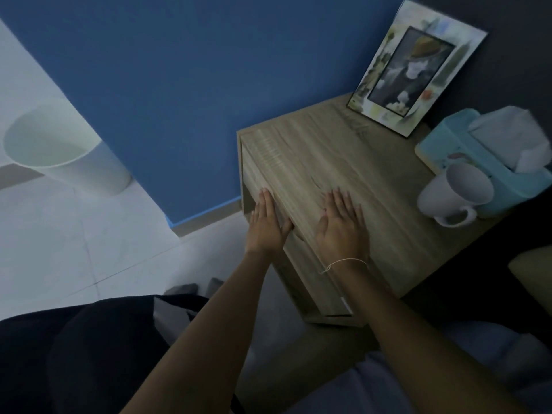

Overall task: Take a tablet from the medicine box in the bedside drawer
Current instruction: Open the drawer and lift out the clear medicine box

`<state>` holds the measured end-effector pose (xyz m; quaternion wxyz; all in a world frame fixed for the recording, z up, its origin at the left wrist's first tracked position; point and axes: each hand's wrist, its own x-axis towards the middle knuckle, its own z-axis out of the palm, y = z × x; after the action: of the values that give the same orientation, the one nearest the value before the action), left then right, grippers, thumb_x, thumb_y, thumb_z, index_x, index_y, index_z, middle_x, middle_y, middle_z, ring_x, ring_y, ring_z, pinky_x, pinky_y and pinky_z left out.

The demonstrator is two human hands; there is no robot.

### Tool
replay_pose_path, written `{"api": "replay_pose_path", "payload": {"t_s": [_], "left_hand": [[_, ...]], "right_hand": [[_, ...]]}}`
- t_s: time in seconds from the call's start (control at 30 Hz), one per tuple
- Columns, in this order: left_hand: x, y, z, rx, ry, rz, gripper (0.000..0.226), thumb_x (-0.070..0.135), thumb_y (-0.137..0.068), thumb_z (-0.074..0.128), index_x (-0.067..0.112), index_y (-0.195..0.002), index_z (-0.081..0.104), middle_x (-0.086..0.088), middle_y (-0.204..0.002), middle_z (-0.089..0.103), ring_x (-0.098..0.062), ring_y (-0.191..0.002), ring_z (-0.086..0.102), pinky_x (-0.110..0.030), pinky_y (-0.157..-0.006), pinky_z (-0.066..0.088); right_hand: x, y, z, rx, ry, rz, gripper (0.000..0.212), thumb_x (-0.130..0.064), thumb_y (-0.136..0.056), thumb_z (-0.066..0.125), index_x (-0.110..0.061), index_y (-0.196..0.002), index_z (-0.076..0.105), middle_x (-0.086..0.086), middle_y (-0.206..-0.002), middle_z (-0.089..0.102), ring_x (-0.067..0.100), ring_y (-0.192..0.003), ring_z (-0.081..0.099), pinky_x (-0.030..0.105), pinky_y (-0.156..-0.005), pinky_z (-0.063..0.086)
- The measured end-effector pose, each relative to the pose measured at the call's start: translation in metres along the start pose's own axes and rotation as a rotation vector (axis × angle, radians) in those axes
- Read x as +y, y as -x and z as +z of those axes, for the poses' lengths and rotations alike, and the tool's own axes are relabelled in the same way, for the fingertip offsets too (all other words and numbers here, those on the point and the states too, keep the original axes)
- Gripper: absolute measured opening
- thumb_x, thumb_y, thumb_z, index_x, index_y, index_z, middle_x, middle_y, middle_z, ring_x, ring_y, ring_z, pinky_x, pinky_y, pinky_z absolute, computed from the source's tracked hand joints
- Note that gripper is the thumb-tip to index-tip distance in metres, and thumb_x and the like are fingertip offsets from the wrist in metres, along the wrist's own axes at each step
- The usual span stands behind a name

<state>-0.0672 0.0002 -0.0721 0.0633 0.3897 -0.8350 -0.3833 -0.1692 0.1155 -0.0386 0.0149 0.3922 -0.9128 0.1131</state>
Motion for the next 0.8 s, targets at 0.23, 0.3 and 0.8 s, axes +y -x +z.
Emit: {"api": "replay_pose_path", "payload": {"t_s": [0.23,0.3,0.8], "left_hand": [[-0.002,0.003,-0.001,0.013,0.142,0.065,0.082,0.037,-0.096,0.045,0.009,-0.149,-0.011,-0.007,-0.161,-0.010,-0.020,-0.149,-0.006,-0.040,-0.123,0.005],[-0.003,0.004,-0.004,0.014,0.128,0.069,0.081,0.038,-0.097,0.044,0.007,-0.148,-0.011,-0.008,-0.161,-0.010,-0.021,-0.149,-0.006,-0.041,-0.123,0.004],[-0.051,0.047,-0.052,0.095,-0.395,0.091,0.080,0.054,-0.096,0.031,0.015,-0.149,-0.013,-0.004,-0.160,-0.018,-0.025,-0.147,-0.016,-0.038,-0.120,-0.001]], "right_hand": [[-0.001,0.001,-0.003,-0.004,-0.013,-0.002,0.055,-0.027,-0.095,0.024,-0.011,-0.147,0.030,0.007,-0.155,0.032,0.020,-0.146,0.021,0.043,-0.120,0.015],[-0.002,0.001,-0.003,-0.004,-0.018,0.001,0.053,-0.025,-0.095,0.027,-0.011,-0.147,0.031,0.007,-0.155,0.032,0.020,-0.146,0.021,0.043,-0.120,0.014],[-0.004,0.002,-0.008,-0.008,-0.067,0.008,0.050,-0.021,-0.097,0.032,-0.010,-0.146,0.033,0.009,-0.154,0.033,0.020,-0.145,0.023,0.041,-0.120,0.013]]}}
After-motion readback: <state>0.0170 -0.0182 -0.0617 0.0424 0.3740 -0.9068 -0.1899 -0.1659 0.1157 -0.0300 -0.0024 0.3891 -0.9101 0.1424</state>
